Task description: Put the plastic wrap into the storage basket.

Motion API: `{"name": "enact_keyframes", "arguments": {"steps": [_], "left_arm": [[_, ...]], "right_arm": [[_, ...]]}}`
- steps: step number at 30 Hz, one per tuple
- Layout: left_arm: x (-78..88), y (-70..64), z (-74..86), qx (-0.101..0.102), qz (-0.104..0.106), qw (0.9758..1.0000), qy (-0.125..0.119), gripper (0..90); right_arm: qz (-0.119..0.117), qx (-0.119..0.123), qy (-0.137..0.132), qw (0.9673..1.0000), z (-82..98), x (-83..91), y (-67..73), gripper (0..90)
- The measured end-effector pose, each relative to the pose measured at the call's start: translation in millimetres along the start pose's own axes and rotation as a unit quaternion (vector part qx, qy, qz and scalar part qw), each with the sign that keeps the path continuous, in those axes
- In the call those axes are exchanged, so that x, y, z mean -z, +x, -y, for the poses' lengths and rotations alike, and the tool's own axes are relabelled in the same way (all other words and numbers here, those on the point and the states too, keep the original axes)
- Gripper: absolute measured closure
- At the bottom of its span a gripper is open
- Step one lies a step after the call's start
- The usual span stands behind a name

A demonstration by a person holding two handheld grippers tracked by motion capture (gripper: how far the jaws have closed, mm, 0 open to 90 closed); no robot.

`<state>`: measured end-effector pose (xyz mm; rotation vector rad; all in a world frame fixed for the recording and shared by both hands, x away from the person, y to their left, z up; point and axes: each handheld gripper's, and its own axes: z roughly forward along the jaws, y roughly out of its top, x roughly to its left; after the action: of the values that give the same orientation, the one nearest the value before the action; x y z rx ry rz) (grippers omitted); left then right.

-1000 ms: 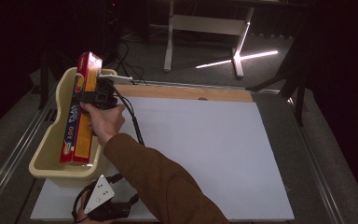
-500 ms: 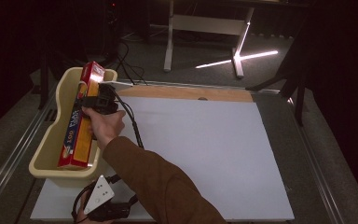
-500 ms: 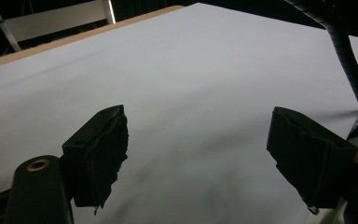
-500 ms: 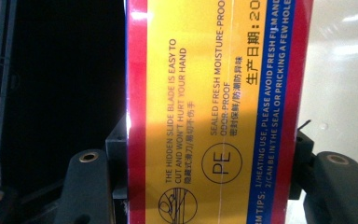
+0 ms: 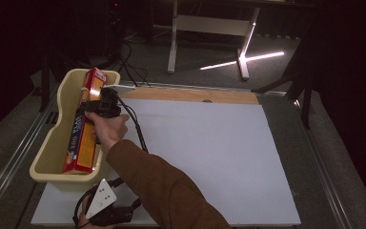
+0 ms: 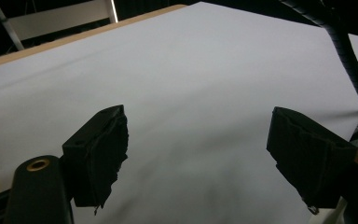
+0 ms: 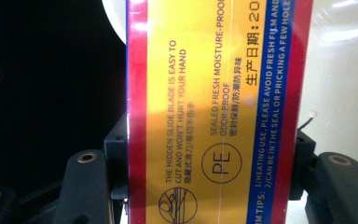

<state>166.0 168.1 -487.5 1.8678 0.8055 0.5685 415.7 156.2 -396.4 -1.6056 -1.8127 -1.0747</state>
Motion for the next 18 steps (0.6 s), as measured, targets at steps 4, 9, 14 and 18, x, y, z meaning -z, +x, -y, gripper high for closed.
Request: {"name": "enact_keyframes", "arguments": {"steps": [4, 9, 14, 18], "left_arm": [[0.4, 0.2, 0.1, -0.001, -0.003, 1.0, 0.002, 20.5], [0.3, 0.2, 0.1, -0.001, -0.003, 1.0, 0.001, 20.6], [0.0, 0.3, 0.1, -0.001, -0.003, 1.0, 0.001, 20.6], [0.4, 0.3, 0.1, -0.001, -0.004, 1.0, 0.001, 20.6]], "right_arm": [[0.018, 0.003, 0.001, 0.9998, -0.8, 0.2, -1.0, 38.0], [0.03, 0.006, 0.016, 0.9994, -2.7, 0.2, -1.5, 35.7], [0.043, 0.013, 0.016, 0.9989, -3.0, 1.1, -1.3, 33.5], [0.069, 0.036, 0.013, 0.9969, 0.0, 0.8, 0.9, 33.2]]}}
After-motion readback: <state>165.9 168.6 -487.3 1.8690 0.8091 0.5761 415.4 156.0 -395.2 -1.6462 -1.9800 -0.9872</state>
